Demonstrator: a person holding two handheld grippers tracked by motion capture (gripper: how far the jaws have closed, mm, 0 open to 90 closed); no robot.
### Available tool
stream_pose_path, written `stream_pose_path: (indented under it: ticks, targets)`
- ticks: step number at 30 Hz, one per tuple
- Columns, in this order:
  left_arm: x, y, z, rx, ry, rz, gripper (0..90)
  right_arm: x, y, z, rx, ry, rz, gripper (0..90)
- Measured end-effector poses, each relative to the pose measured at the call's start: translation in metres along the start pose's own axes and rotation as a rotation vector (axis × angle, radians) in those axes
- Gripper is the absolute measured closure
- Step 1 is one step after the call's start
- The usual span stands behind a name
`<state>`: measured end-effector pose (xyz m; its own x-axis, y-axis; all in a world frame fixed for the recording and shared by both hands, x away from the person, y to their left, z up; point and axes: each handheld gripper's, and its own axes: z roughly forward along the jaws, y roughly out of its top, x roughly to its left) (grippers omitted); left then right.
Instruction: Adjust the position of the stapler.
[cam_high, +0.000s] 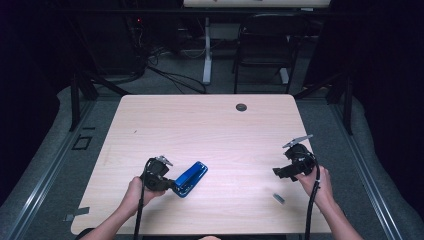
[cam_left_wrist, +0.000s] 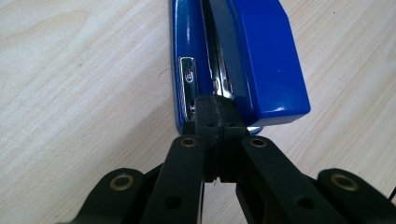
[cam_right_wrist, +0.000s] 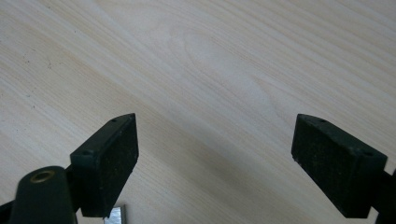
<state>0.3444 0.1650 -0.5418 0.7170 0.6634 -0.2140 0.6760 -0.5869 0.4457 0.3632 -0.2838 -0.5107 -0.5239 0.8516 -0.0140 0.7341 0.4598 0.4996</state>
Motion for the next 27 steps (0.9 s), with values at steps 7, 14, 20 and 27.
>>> stream_pose_path:
  ticks: [7,14,20,27]
  targets:
    - [-0.006,0.002,0.003,-0.004,-0.026,0.019,90.0,-0.001,0.0,0.0,0.006,-0.004,-0.002,14.5]
    - [-0.019,0.006,0.009,-0.005,-0.037,0.066,90.0,-0.001,0.0,0.001,0.008,-0.001,-0.001,14.5]
    - [-0.019,0.007,0.01,-0.013,-0.051,0.062,90.0,-0.001,0.0,0.001,0.008,-0.001,0.0,14.5]
    - [-0.02,0.007,0.012,-0.018,-0.068,0.054,90.0,-0.001,0.001,0.002,0.01,0.008,-0.001,14.6]
